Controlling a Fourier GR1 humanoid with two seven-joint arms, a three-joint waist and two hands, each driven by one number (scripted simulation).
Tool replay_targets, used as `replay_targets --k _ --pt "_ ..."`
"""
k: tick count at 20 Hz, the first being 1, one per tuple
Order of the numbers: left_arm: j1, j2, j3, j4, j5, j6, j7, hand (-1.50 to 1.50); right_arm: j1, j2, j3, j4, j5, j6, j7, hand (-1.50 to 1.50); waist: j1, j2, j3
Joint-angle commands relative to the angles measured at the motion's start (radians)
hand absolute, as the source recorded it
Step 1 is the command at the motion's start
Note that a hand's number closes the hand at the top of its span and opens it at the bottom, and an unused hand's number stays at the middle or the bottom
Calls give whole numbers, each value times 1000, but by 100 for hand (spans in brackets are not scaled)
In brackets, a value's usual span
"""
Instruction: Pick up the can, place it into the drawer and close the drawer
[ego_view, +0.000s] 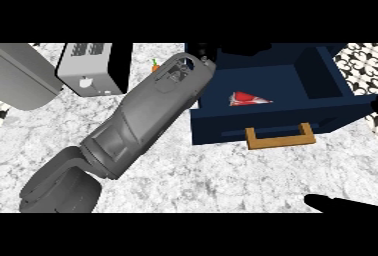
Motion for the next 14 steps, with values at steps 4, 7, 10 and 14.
replay_targets --k 4,7,10,14 --pt "-18 0 16 -5 18 -1 -40 -150 -42 -57 107 44 293 -37 -14 -150 46 -10 -1" --pt "-1 0 -16 -48 21 34 -6 -150 -101 -74 143 147 429 -75 -14 -150 66 -16 -1" --pt "-9 0 -25 -58 18 54 31 -150 -128 -77 200 213 513 -87 -25 -150 71 -18 -1" --pt "-14 13 10 -65 -13 32 34 -150 -151 -81 233 344 635 -141 -42 -150 95 -23 -1"
